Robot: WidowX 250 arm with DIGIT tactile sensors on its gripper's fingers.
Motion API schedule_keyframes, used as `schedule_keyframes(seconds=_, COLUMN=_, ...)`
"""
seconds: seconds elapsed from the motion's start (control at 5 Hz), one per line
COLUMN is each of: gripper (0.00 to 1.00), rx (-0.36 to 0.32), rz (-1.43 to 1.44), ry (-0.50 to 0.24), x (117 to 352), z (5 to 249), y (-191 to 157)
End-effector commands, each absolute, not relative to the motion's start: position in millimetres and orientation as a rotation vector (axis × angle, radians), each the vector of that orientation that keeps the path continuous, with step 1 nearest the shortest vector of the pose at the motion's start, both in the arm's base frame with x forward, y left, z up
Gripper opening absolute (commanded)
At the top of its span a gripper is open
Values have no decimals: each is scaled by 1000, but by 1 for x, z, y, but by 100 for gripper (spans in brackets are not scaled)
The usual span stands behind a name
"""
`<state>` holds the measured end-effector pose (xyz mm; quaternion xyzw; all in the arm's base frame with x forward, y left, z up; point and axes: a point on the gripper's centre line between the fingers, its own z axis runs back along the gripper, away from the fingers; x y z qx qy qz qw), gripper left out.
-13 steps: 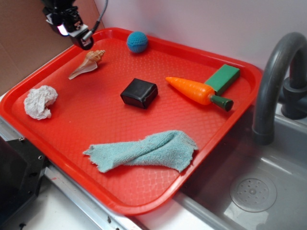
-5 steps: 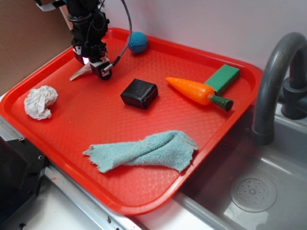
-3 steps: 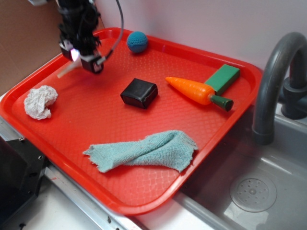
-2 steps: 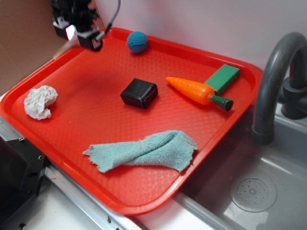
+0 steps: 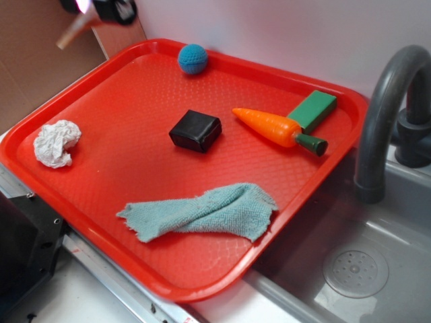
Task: Grab the shell.
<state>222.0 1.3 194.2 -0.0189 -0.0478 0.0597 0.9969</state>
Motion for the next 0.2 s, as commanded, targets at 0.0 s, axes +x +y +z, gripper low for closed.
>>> schedule_keyframes(seconds=0.0, gripper=0, rx=-121, rz=127, ry=-195, x=208, z=206, y=-6)
